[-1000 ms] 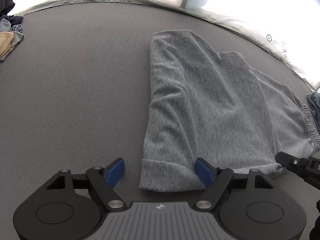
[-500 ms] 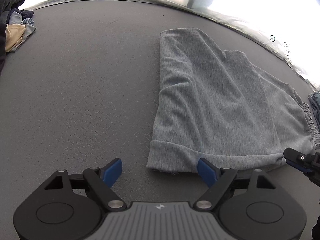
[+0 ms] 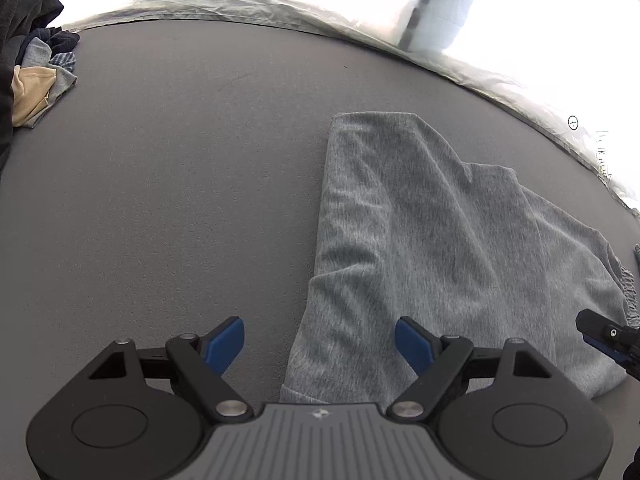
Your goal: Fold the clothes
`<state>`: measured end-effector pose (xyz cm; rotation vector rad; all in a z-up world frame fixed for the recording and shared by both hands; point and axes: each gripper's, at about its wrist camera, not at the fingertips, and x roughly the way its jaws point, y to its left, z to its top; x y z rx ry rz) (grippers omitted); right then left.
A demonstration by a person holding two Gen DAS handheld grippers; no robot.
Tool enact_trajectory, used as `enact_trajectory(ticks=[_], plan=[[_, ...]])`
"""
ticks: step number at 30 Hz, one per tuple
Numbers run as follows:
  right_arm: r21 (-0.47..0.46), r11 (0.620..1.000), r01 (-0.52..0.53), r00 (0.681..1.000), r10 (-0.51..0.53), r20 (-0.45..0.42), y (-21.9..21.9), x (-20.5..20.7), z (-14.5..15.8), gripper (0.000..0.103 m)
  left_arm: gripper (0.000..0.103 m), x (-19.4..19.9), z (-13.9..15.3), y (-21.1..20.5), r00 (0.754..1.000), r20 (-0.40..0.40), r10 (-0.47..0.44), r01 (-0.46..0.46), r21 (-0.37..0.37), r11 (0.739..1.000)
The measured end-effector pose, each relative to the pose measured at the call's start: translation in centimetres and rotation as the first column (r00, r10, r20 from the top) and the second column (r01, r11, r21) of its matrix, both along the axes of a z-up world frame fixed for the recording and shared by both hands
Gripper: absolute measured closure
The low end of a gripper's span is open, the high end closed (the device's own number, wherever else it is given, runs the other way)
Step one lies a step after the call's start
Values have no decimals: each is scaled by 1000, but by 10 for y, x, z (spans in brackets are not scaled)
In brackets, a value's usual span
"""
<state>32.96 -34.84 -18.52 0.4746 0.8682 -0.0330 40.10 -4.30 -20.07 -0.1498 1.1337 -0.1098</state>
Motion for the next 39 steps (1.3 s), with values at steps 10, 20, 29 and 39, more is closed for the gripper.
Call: enact_trajectory(ticks=[10, 20, 29, 39], plan=[[54, 993, -107, 993, 110, -50, 10, 100, -31, 68, 17, 57, -16, -10, 998, -47, 34, -31, 66, 997], [40, 997, -64, 998, 63, 28, 2, 89, -15, 98, 12, 65, -18, -21, 999, -46, 12, -7, 104, 995], [-10, 999, -32, 996, 31, -83, -4, 94, -27, 74, 2, 60, -21, -26, 999, -49, 14, -7, 142, 990], [13, 974, 227, 974, -226, -11, -83, 5, 3, 53, 2, 18, 23, -42, 1000, 21, -18, 14, 164, 986]])
